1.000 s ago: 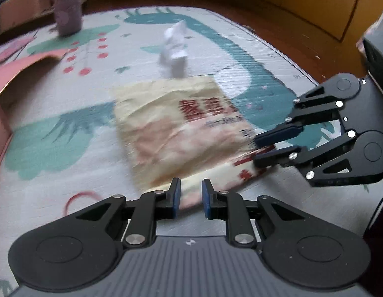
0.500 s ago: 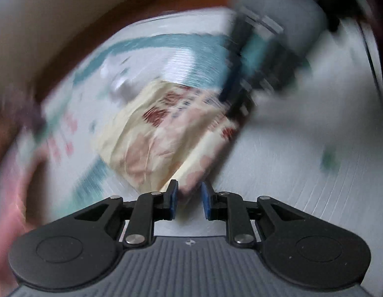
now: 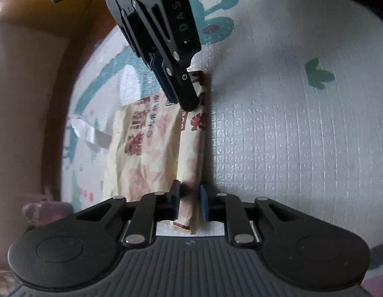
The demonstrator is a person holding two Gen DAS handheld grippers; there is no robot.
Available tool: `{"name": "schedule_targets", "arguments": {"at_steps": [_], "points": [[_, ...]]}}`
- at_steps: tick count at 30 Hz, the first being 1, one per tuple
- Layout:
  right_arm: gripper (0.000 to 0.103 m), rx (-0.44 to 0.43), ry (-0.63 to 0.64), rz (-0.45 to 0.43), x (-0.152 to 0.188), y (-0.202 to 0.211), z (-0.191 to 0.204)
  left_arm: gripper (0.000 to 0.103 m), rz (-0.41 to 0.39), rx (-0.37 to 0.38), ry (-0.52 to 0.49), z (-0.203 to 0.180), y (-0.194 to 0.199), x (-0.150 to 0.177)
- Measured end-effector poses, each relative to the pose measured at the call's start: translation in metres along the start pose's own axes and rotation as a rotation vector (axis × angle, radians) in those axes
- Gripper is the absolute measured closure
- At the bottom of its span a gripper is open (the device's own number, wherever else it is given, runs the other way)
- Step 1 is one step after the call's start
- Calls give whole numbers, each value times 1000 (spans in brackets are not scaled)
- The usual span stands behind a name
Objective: Fold shopping bag
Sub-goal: 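Pinch the new fold with the left gripper while the right gripper holds the bag edge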
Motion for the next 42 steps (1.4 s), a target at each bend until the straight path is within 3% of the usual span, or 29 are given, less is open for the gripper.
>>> {"name": "schedule_targets", "arguments": {"at_steps": [4,7,8,10,13,15,17,20,24,27,30,32,35,42], "points": [[83,21,-77,7,7,9,-13,95,4,29,26,4,0,0],[85,161,-130,59,22,17,-32,96,-3,1,51,-1,0,2],[85,163,-163,56,25,19,-37,96,-4,-6,54,-3,0,1],[84,156,-245,46,27,26,-42,96,6,-18,49,-5,-1,-3],[84,153,-225,-44,16,44,-27,96,20,-32,35,-8,-2,-8],[84,110,-157,-133,2,50,-7,96,24,-48,18,-10,-2,-7],[84,101,-56,-154,-5,48,11,96,19,-62,7,-13,0,-6],[84,124,157,-144,-2,38,39,96,-2,-60,10,-14,3,-4],[84,89,359,-127,7,27,68,96,-17,-32,15,-11,8,-2],[75,181,500,-92,14,19,74,96,-42,7,9,-7,12,-1],[75,177,531,-85,18,21,72,96,-84,57,27,2,14,7],[79,166,532,-75,18,24,71,95,-108,98,80,11,15,10],[80,117,432,-73,20,29,59,92,-170,223,258,35,17,20],[83,0,115,-83,25,31,22,90,-312,595,788,96,-5,65]]}}
Point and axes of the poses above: each gripper's, at about its wrist camera, not at the fingertips, and y roughly against the way its jaws point, z to its left, x to its underside, the point moved 3 cm from there along -y, roughly the way its jaws point, and after that the axes turned 6 degrees about x, right-handed, at the moved point
